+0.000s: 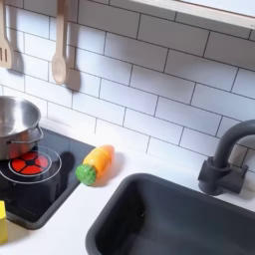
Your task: Push button
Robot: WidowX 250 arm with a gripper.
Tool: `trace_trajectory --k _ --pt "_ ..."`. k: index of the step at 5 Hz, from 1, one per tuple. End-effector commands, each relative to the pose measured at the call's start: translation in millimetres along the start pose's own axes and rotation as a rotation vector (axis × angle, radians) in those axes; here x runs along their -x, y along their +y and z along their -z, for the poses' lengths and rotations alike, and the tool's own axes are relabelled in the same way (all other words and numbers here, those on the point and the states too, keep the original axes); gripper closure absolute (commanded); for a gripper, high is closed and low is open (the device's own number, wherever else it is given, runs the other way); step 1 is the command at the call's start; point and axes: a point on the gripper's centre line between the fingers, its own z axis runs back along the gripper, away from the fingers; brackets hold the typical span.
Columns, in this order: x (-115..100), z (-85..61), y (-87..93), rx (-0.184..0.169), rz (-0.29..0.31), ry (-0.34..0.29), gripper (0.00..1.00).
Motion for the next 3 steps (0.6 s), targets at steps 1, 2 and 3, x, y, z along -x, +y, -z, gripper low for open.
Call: trace_trajectory --k 1,2,3 --pt "-10.1 9.7 -2.0 0.008 -0.023 -0.010 1.00" --pt "-14.0 10.3 -3.2 0.012 -0.022 -0.017 1.00" --pt "-15.2 10.5 -4.0 0.013 -0.015 -0.018 1.00"
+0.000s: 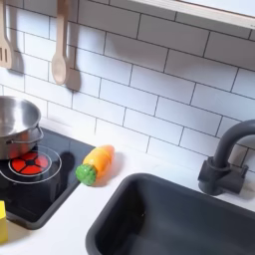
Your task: Push button
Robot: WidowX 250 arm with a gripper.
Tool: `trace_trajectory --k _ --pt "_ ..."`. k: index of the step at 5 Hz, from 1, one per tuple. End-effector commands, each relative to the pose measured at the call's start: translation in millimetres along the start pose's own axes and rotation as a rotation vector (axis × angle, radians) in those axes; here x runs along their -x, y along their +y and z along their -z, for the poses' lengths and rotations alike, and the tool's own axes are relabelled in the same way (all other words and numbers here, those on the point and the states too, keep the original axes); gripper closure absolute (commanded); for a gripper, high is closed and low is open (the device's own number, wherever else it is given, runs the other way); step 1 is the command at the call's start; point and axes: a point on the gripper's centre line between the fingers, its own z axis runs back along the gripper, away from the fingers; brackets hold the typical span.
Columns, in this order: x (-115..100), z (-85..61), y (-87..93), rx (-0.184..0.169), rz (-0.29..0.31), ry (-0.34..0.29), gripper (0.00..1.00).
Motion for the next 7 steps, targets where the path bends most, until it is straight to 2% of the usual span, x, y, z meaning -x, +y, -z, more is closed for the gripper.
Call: trace_trajectory --k 1,5,6,7 --pt "-2.5 3.8 -2.3 0.005 0.001 -0.001 1.00" --pt "-5.1 8.7 -0.6 -0.001 0.005 0.010 1.00" --pt "-5.5 6.6 -0.6 -0.014 0.008 -0.012 1.00" --pt "-5.7 2.2 0.5 -0.012 0.009 -0.007 1.00"
